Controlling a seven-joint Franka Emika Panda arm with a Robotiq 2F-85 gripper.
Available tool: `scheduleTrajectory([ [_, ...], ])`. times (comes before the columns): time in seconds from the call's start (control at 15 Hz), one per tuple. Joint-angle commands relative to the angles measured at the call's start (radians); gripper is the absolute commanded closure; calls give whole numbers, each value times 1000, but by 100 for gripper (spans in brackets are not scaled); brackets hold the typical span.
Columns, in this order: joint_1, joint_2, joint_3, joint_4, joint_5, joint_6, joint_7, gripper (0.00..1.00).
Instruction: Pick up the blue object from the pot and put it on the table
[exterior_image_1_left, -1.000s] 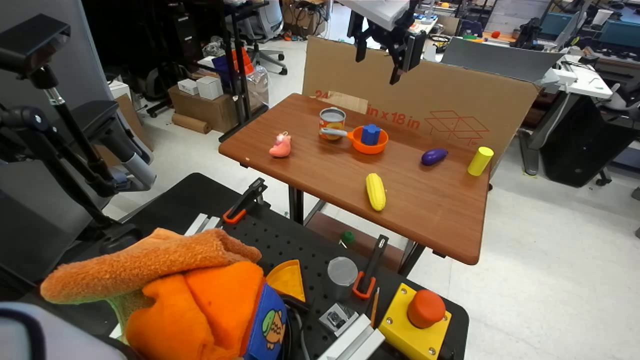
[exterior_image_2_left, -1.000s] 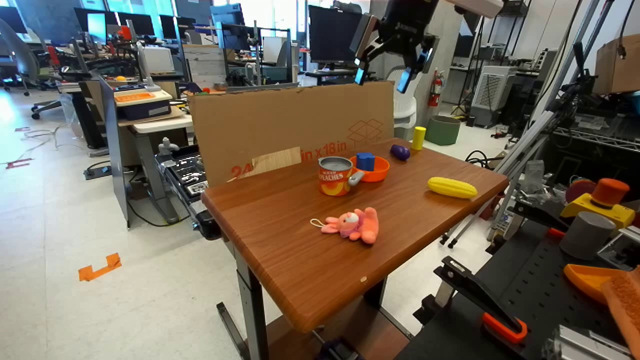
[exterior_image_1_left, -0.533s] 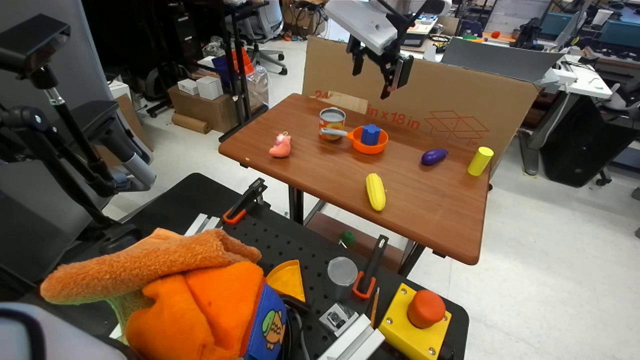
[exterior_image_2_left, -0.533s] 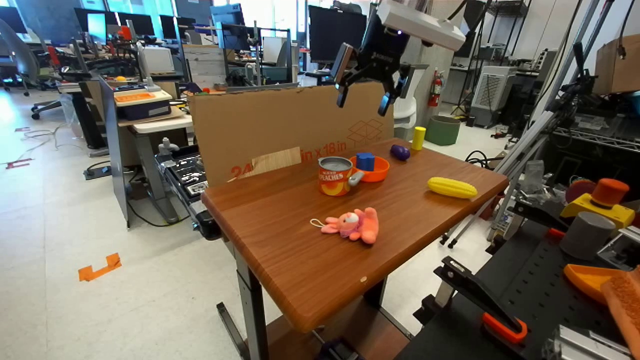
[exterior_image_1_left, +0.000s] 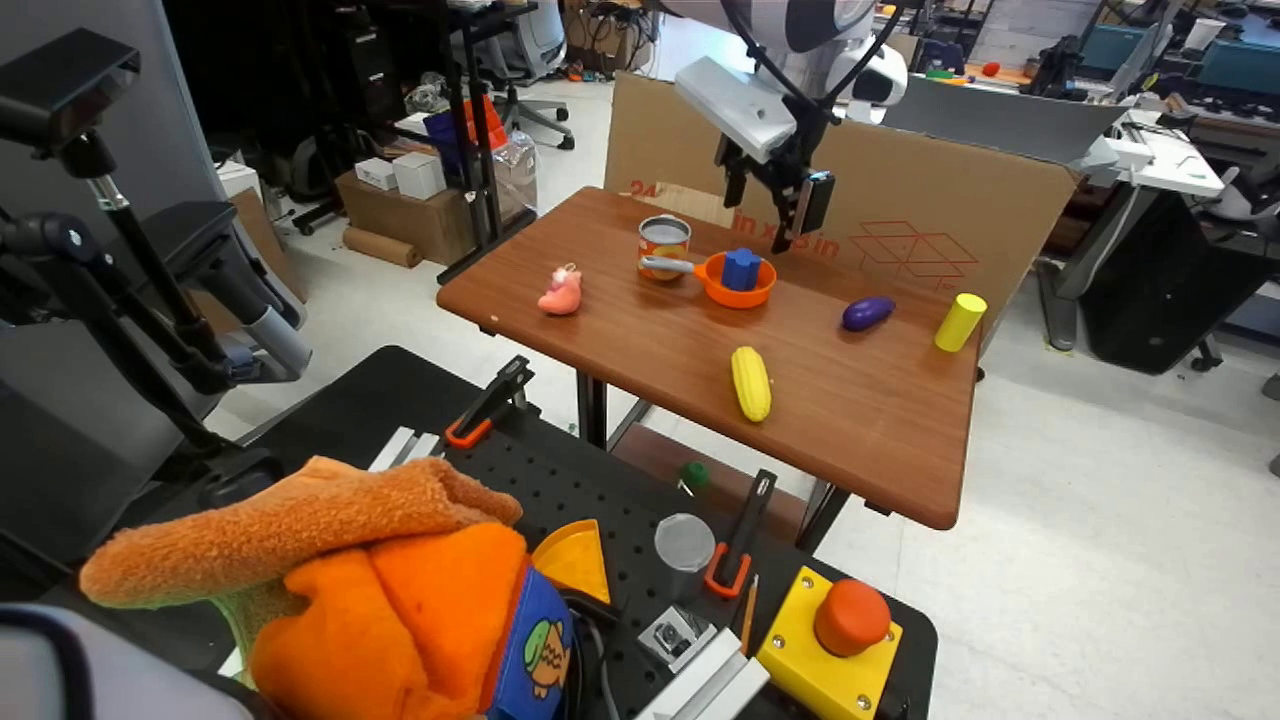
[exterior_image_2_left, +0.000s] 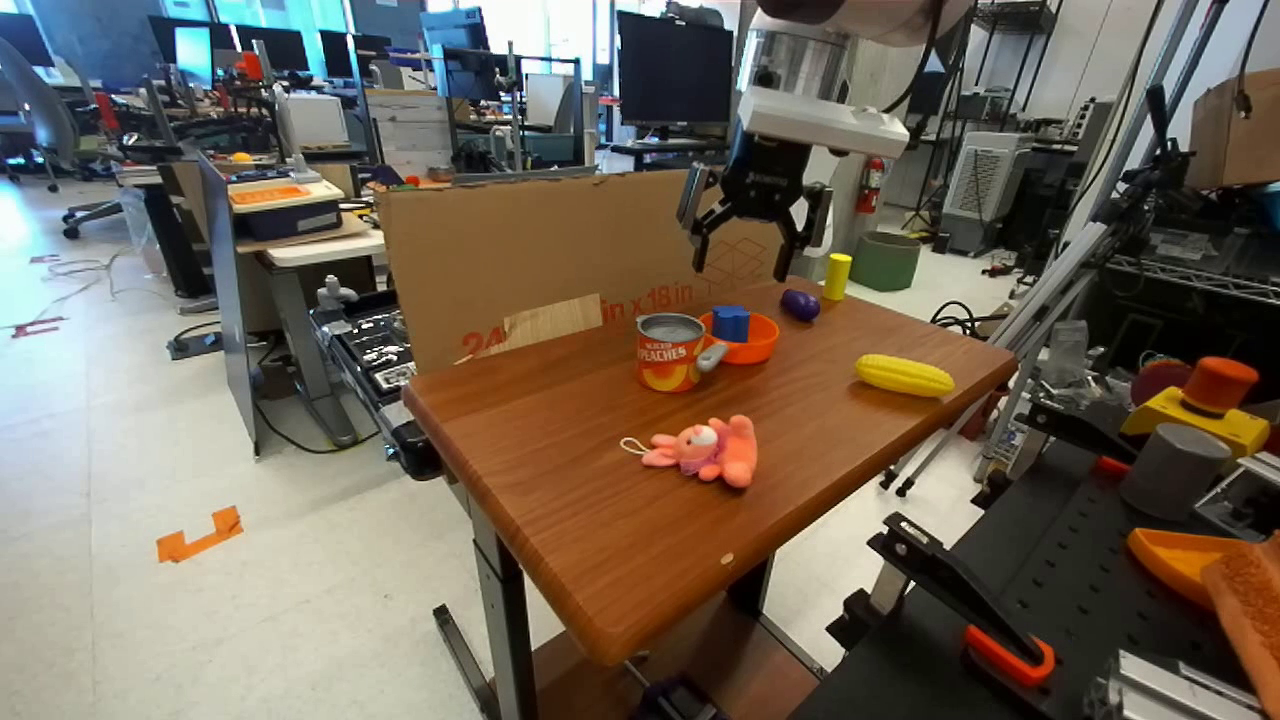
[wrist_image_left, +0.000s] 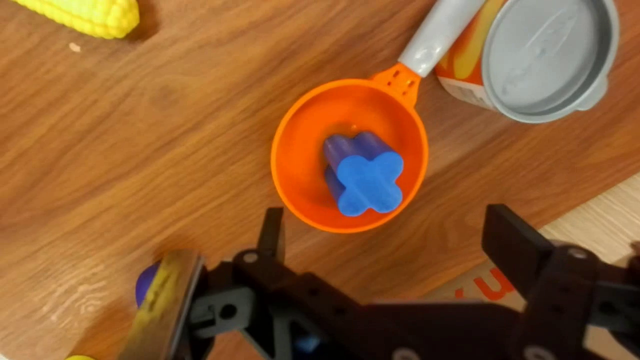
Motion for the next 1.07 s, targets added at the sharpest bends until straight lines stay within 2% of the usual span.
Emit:
scheduleTrajectory([
  [0.0, 30, 42, -23, 53, -26, -78, 49, 0],
  [0.33, 56, 80, -32, 88, -50, -111, 85, 0],
  [0.73, 69, 119, -46, 126, -78, -98, 102, 0],
  [0.8, 70, 124, -47, 132, -77, -99, 104, 25],
  [0.87, 71, 129, -49, 138, -77, -98, 104, 26],
  [1.0, 73, 136, -52, 146, -77, -98, 106, 42],
])
